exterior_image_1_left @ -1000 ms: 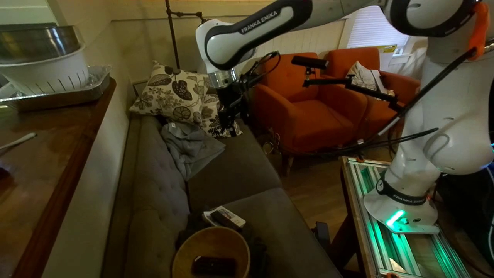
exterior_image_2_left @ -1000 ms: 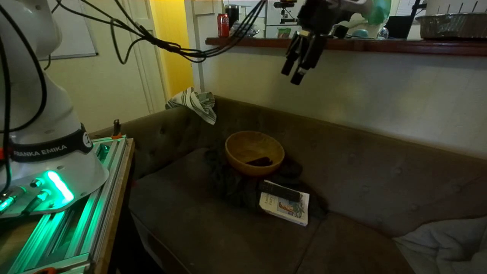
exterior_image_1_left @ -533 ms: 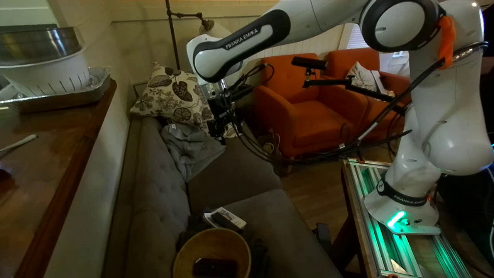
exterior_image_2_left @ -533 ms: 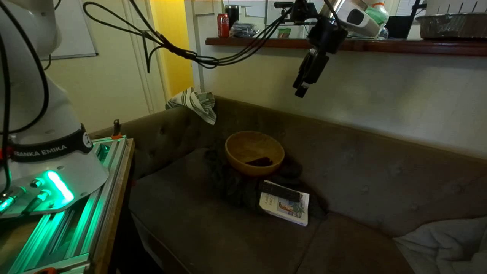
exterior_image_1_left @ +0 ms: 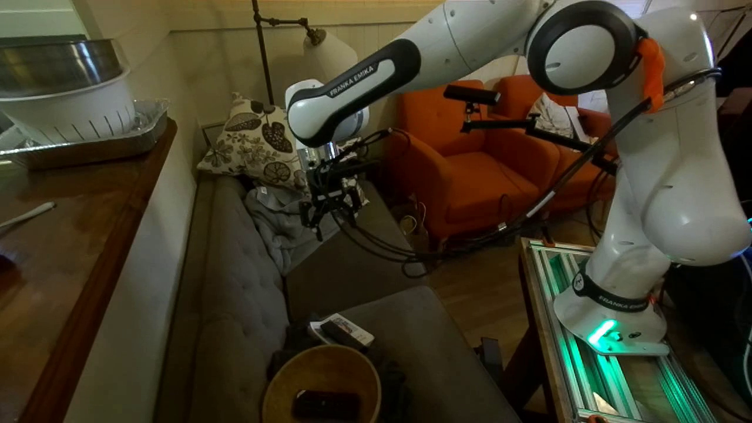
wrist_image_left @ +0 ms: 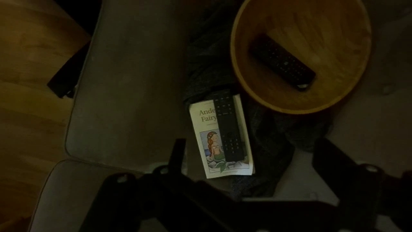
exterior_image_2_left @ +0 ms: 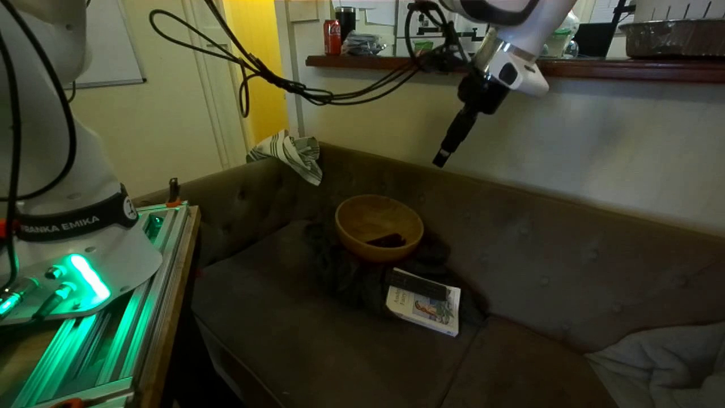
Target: Place the black remote control on the book in the wooden bowl.
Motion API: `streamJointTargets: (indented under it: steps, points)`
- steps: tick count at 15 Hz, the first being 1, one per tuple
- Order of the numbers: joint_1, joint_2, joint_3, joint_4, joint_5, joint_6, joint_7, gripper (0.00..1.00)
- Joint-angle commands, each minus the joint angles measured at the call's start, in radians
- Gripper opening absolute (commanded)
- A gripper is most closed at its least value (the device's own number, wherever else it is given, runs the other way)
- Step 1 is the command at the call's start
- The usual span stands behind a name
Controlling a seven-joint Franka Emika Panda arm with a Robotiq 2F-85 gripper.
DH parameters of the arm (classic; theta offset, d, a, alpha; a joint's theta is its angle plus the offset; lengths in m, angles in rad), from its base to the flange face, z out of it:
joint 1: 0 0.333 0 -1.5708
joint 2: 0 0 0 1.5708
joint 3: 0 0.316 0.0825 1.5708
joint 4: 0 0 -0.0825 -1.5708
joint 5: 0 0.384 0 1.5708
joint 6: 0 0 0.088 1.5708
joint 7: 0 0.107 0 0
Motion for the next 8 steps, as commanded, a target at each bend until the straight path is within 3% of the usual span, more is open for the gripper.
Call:
streamJointTargets:
  steps: [1,4,8]
  points:
    - [0.025,0.131,-0.003,0.031,0.053,0.123,0.106,1.00]
    - [0.060,0.258,-0.014,0.088,-0.001,0.177,0.167,1.00]
    - [0.080,0.446,-0.030,0.229,-0.030,0.154,0.249,1.00]
